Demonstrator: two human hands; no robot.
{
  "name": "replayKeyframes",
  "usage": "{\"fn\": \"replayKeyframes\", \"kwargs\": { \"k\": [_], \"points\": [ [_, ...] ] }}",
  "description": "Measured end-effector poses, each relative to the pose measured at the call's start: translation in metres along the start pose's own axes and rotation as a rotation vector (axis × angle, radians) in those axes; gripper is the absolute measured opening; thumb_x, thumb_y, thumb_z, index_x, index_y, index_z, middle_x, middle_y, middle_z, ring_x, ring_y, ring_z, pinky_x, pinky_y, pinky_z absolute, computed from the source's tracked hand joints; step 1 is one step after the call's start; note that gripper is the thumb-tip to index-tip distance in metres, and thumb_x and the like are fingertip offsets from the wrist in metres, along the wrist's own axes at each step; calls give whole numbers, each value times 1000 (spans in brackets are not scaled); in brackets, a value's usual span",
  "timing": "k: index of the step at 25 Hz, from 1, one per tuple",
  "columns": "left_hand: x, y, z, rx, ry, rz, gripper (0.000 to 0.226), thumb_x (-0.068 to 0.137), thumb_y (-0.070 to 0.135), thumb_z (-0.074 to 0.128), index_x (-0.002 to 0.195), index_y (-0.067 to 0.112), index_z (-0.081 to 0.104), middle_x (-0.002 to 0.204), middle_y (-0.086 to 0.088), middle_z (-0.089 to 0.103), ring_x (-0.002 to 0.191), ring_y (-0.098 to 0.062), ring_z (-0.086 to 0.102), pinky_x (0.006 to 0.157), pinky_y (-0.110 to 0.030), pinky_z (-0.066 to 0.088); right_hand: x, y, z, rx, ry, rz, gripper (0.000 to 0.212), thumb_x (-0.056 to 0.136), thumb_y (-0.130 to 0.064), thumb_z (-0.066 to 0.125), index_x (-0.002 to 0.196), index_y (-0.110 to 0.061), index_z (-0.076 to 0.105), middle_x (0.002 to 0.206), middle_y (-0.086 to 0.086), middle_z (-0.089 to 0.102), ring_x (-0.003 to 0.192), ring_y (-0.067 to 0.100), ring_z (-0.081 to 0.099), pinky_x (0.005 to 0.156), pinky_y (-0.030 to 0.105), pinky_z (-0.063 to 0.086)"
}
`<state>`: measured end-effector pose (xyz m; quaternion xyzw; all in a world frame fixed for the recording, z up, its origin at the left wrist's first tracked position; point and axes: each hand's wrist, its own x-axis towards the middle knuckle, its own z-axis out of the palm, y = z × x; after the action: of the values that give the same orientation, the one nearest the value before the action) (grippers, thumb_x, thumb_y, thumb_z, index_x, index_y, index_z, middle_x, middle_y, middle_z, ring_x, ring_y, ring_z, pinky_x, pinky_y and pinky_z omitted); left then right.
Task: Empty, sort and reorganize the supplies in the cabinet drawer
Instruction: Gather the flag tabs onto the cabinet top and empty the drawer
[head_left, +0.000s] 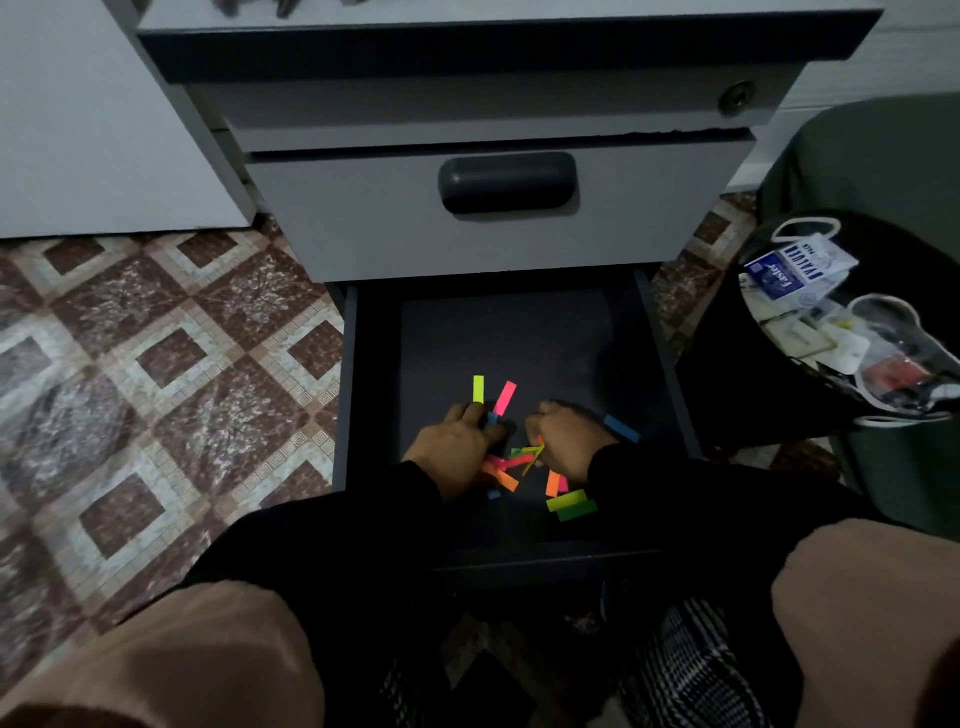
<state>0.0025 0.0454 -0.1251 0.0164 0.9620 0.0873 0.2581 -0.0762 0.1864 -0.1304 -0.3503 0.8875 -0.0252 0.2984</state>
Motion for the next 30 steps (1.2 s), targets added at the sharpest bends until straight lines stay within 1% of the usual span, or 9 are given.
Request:
{"fn": "replayKeyframes", "kwargs": {
  "k": [6, 9, 11, 15, 20, 22, 25, 28, 30],
  "points": [
    [13, 1, 6, -37, 51, -16, 48, 89, 23, 60, 133, 22, 42, 137, -5, 43, 121, -25, 50, 95, -37, 45, 1, 6, -6, 48, -20, -8, 15, 84, -8, 59, 81, -18, 48, 103, 10, 58, 93, 26, 60, 67, 24, 40],
    [17, 1, 9, -78, 34, -72, 44, 91, 23, 57, 131, 13, 41, 131, -9, 50, 116, -28, 54, 91, -37, 45, 1, 19, -9, 274, 2, 90, 30, 82, 1, 56, 66, -20, 41, 77, 7, 57, 55, 24, 62, 39, 19, 39],
    [21, 0, 10, -177, 9, -106, 41, 93, 21, 54, 131, 10, 42, 130, -11, 53, 117, -28, 55, 94, -36, 43, -2, 25, -13, 411, 12, 167, 33, 82, 5, 57, 65, -19, 40, 62, 4, 53, 42, 17, 54, 36, 21, 40],
    [19, 2, 6, -259, -88, -156, 56, 88, 27, 63, 137, 11, 39, 130, -12, 54, 119, -28, 53, 99, -33, 42, -10, 30, -24, 608, 62, 210, 31, 82, 6, 61, 67, -15, 43, 62, 6, 50, 42, 16, 54, 35, 19, 44],
    [9, 4, -7, -262, -155, -274, 52, 92, 36, 55, 136, 12, 42, 126, -13, 58, 115, -27, 56, 95, -31, 44, -28, 25, -42, 759, 133, 210, 31, 80, 8, 64, 69, -14, 44, 62, 6, 48, 42, 14, 53, 36, 22, 49],
    [-5, -1, -27, -384, -76, -298, 39, 93, 34, 55, 122, 8, 57, 117, -13, 63, 107, -25, 62, 91, -30, 48, -41, 23, -56, 836, 163, 205, 29, 79, 9, 65, 70, -11, 45, 63, 6, 49, 40, 13, 54, 36, 24, 50],
    [-26, -13, -57, -872, 101, -386, 8, 83, 8, 69, 81, 4, 63, 81, -13, 67, 65, -18, 69, 73, -34, 59, -61, 17, -81, 937, 216, 188, 28, 80, 11, 63, 71, -8, 44, 65, 8, 50, 36, 11, 55, 34, 22, 48],
    [-50, -6, -101, -1278, 201, -366, 20, 79, -7, 68, 70, 3, 53, 59, -8, 60, 42, -12, 62, 47, -24, 56, -83, 7, -116, 1028, 262, 169, 30, 81, 13, 61, 71, -9, 43, 72, 10, 50, 54, 20, 56, 38, 22, 51],
    [-65, 7, -131, -1393, 257, -315, 24, 80, -10, 65, 66, 2, 49, 51, -6, 58, 37, -10, 59, 41, -19, 52, -97, 1, -142, 1053, 286, 160, 31, 80, 13, 62, 70, -9, 43, 74, 11, 51, 58, 20, 56, 38, 21, 50]
  ]
}}
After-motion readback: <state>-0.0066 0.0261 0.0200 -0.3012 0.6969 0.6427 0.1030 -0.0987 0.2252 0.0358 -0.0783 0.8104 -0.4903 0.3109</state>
